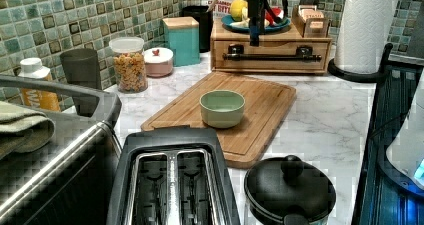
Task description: Open the drawer.
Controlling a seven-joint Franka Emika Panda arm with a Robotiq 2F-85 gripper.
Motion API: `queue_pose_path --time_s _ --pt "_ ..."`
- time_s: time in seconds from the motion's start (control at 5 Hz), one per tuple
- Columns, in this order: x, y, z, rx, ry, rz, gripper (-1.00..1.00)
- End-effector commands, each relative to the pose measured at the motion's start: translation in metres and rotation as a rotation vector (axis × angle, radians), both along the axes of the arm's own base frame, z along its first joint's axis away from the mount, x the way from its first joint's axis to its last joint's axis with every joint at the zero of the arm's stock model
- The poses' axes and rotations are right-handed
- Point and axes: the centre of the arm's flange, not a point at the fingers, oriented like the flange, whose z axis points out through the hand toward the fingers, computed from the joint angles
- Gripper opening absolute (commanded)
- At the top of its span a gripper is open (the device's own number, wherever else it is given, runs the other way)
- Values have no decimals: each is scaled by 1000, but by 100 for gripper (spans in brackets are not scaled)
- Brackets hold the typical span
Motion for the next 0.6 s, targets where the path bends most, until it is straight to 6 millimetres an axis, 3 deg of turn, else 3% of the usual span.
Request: queue_pose_path --time_s 0.2,0.6 --pt "-32 -49 -14 -123 -88 290 100" --pt "-27 -83 -35 -144 -140 384 100"
